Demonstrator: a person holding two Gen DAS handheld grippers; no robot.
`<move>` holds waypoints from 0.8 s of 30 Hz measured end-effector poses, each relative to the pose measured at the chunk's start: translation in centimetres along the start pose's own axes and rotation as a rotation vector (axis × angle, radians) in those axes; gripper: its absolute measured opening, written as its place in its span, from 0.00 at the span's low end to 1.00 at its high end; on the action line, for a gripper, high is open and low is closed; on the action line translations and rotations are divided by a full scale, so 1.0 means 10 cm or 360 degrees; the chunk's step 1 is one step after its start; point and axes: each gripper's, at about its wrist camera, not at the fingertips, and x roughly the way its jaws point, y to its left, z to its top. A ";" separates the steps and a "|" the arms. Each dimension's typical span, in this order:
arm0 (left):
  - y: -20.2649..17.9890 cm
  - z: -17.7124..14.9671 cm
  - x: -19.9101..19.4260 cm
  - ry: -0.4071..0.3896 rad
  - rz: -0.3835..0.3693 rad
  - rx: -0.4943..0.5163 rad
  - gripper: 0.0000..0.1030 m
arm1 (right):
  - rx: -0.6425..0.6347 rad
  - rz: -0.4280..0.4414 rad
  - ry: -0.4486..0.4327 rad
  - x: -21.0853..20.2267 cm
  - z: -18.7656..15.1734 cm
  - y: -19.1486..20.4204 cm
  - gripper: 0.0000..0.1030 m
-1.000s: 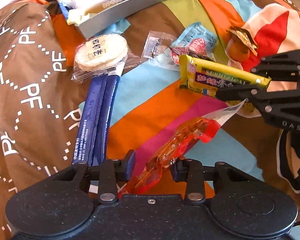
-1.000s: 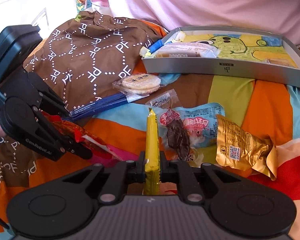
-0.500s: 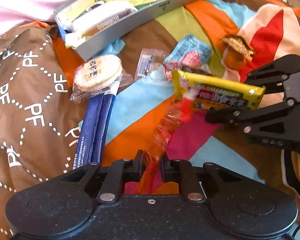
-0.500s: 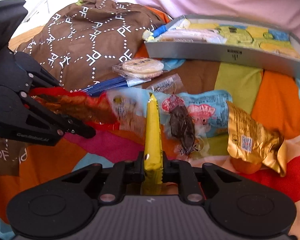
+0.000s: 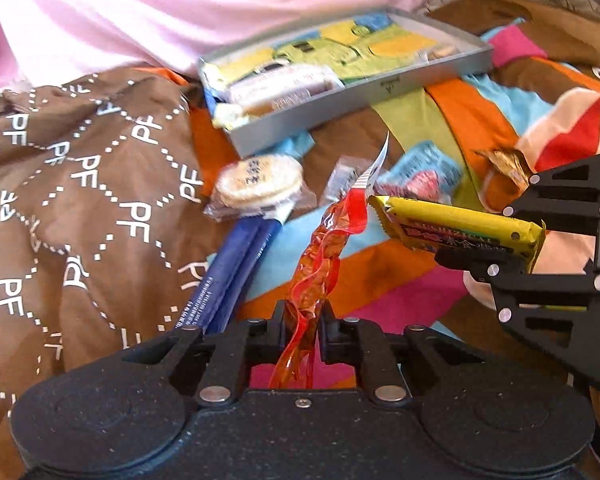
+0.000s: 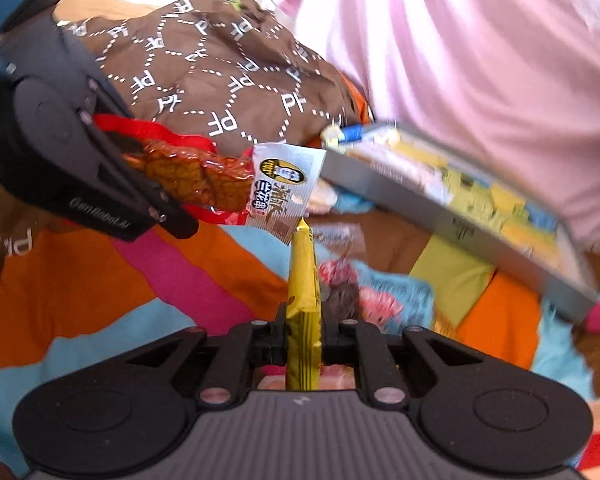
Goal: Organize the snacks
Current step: 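Lift the red meat-snack pack with the left tool while the right tool holds the yellow bar, then carry the red pack and yellow bar over the silver tray and release both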
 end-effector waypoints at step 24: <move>-0.10 1.30 0.11 -0.0298 0.0122 -0.0186 0.15 | 0.0074 -0.0552 -0.0410 0.02 0.31 -1.15 0.14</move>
